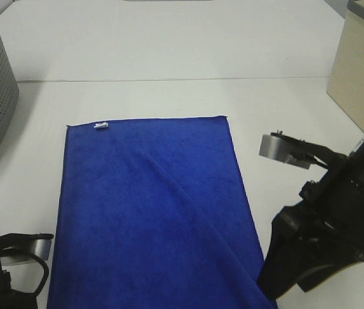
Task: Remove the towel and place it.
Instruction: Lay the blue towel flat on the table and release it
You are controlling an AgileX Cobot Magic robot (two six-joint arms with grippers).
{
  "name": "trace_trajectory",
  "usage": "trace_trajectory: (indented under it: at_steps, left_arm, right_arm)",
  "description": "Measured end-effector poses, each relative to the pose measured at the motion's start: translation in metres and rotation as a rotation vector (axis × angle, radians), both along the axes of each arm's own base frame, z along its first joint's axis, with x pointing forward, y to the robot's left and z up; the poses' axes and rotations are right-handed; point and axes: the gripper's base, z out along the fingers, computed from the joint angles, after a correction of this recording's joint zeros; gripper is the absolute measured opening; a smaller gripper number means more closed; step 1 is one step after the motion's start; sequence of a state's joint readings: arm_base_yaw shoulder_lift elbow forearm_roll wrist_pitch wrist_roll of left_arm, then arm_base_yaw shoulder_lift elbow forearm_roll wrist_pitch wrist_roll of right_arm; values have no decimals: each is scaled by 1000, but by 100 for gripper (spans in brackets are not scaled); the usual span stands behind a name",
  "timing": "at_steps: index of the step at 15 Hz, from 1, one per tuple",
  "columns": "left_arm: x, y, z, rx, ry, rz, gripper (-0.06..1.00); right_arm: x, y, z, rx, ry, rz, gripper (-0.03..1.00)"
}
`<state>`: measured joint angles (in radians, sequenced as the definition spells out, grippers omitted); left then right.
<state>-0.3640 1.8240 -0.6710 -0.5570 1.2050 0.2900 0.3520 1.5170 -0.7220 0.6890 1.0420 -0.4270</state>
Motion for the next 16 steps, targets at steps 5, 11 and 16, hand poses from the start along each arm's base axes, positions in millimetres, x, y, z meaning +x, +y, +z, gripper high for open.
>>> trace_trajectory:
  at_steps: [5,11,16]
  left_arm:
    - [19,-4,53,-61,-269,-17,45]
    - [91,2,123,114,-734,-43,55]
    - [161,0,135,134,-866,92,56]
  right_arm:
    - [43,-5,37,-124,-177,-68,66]
    - [93,-67,76,38,-287,-399,66]
    - [125,-73,89,-14,-374,-376,66]
